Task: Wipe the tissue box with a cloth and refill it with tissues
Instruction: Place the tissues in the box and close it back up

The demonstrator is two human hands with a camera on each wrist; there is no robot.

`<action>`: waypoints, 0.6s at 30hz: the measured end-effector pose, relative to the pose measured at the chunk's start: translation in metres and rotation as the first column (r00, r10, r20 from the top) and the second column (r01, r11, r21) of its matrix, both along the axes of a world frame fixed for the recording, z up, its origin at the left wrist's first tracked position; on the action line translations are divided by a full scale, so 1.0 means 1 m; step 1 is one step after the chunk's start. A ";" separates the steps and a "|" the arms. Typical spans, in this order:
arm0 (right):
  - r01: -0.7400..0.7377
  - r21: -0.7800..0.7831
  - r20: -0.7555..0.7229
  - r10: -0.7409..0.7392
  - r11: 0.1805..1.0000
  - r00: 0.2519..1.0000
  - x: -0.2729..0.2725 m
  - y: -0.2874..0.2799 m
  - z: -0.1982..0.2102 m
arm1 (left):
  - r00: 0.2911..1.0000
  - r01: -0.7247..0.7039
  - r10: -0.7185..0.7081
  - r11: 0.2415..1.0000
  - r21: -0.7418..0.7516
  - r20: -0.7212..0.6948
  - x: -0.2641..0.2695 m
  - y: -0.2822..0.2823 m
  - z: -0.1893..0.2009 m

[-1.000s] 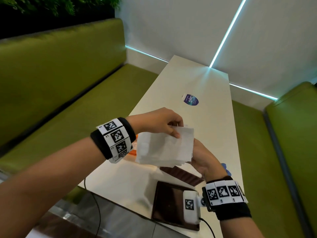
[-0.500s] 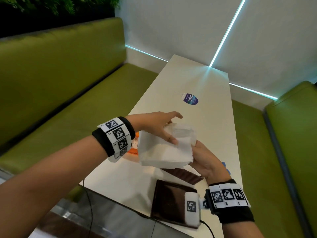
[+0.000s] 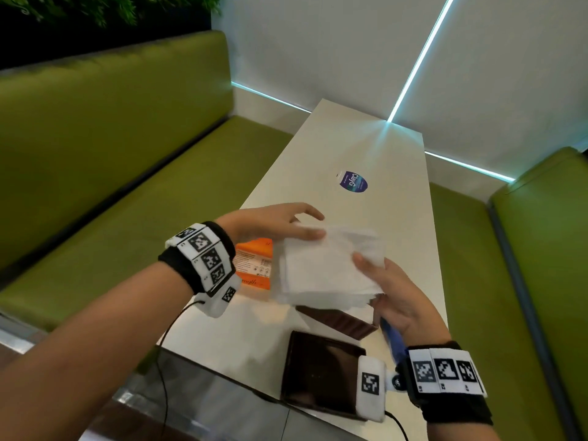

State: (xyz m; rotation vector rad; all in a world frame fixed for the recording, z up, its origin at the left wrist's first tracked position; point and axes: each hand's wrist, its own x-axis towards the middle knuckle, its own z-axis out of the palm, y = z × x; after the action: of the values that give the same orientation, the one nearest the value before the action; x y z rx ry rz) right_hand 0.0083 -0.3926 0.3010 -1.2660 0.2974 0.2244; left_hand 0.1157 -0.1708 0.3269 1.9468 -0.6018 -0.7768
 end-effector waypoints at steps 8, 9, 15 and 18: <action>0.177 0.050 0.038 -0.179 0.983 0.983 -0.006 0.000 -0.007 | 0.877 -0.347 0.185 0.882 -0.318 -0.444 -0.029 -0.009 -0.038; 0.167 0.037 0.049 -0.168 0.985 0.985 -0.006 0.002 -0.009 | 0.862 -0.373 0.202 0.874 -0.311 -0.465 -0.030 -0.013 -0.039; 0.165 0.021 0.106 -0.166 0.986 0.980 -0.005 0.007 -0.011 | 0.829 -0.512 0.308 0.754 -0.412 -0.467 -0.034 -0.032 -0.045; 0.152 0.094 0.094 -0.160 0.984 0.983 -0.006 0.006 -0.010 | 0.830 -0.549 0.391 0.700 -0.457 -0.398 -0.035 -0.038 -0.049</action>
State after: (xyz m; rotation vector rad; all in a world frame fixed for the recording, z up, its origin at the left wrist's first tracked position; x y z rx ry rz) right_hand 0.0025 -0.3868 0.2908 -1.1579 0.2951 0.0381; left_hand 0.0807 -0.2085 0.2780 1.3213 -0.1028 -0.4481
